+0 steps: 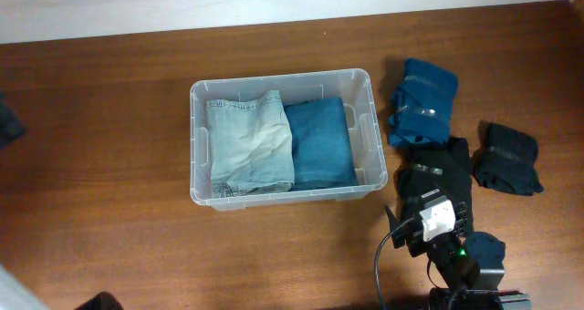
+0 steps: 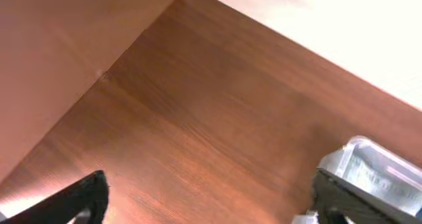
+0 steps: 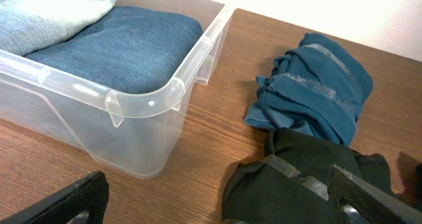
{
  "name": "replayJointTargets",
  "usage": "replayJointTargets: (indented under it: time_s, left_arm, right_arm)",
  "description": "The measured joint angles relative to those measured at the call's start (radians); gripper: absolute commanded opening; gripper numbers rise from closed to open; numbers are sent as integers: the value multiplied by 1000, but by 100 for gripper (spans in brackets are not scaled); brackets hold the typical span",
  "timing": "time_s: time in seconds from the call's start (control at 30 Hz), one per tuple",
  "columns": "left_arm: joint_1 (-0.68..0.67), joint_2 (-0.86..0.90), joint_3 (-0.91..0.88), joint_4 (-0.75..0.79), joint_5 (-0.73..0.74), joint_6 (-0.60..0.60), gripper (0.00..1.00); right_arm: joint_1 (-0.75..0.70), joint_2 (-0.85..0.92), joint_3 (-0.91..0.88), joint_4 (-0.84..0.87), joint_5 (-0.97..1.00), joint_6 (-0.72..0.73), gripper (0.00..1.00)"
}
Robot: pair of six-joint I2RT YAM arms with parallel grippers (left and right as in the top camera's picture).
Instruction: Pack container
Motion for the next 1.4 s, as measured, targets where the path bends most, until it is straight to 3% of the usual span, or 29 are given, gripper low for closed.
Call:
replayJointTargets:
  time_s: [0.23,0.53,0.7,0.97,1.2,1.4]
  left_arm:
    - [89,-5,0,-2,83,-4,100]
    - [89,-3,0,-2,105,-4,100]
    - [89,-3,0,-3,106,-4,100]
    - [89,-3,0,-2,112,-4,100]
    - [89,-2,0,-3,115,-4,100]
    - [89,0,0,-3,119,-4,100]
  right_arm:
    - [0,0,-5,147,-88,53,98]
    - [0,0,-5,125,-238,435,98]
    - [0,2,-4,13,-256,552,98]
    - [0,17,52,159,-247,711,98]
    - [0,297,413,8,-92,691,98]
    - [0,800,876,-277,89,588,98]
